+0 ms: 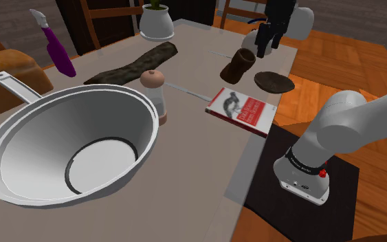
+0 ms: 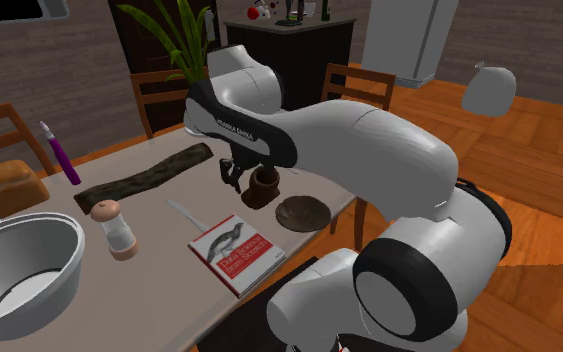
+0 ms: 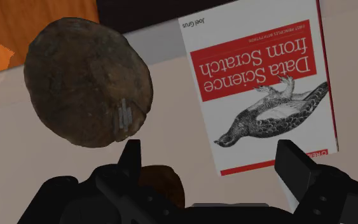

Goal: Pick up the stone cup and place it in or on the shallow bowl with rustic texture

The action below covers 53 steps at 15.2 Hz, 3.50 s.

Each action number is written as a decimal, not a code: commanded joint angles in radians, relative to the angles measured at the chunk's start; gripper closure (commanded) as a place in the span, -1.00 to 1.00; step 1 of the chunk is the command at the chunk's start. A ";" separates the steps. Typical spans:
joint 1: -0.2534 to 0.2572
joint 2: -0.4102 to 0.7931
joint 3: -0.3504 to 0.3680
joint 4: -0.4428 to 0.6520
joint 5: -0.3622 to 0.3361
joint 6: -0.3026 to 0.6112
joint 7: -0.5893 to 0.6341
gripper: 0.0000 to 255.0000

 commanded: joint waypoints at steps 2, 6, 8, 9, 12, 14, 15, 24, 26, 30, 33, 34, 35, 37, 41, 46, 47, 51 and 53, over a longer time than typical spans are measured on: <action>-0.004 0.022 -0.024 0.009 -0.012 0.014 -0.030 -1.00; -0.014 0.123 -0.116 0.059 -0.050 0.067 -0.149 -1.00; -0.017 0.181 -0.159 0.092 -0.061 0.092 -0.209 -1.00; -0.018 0.211 -0.181 0.111 -0.064 0.103 -0.239 -1.00; -0.020 0.310 -0.242 0.176 -0.066 0.136 -0.331 -1.00; -0.021 0.381 -0.282 0.226 -0.059 0.154 -0.394 -1.00; -0.021 0.413 -0.298 0.250 -0.053 0.161 -0.422 -1.00; -0.027 0.403 -0.306 0.140 -0.062 0.260 -0.418 -1.00; -0.027 0.403 -0.306 0.140 -0.062 0.260 -0.418 -1.00; -0.027 0.403 -0.306 0.140 -0.062 0.260 -0.418 -1.00; -0.027 0.403 -0.306 0.140 -0.062 0.260 -0.418 1.00; -0.027 0.403 -0.306 0.140 -0.062 0.260 -0.418 1.00; -0.027 0.403 -0.306 0.140 -0.062 0.260 -0.418 1.00; -0.027 0.403 -0.306 0.140 -0.062 0.260 -0.418 1.00; -0.027 0.403 -0.306 0.140 -0.062 0.260 -0.418 1.00; -0.025 0.400 -0.300 0.205 -0.059 0.193 -0.421 1.00; -0.025 0.400 -0.299 0.218 -0.058 0.180 -0.421 1.00; -0.023 0.403 -0.296 0.274 -0.055 0.126 -0.425 1.00; -0.022 0.405 -0.294 0.303 -0.053 0.100 -0.427 1.00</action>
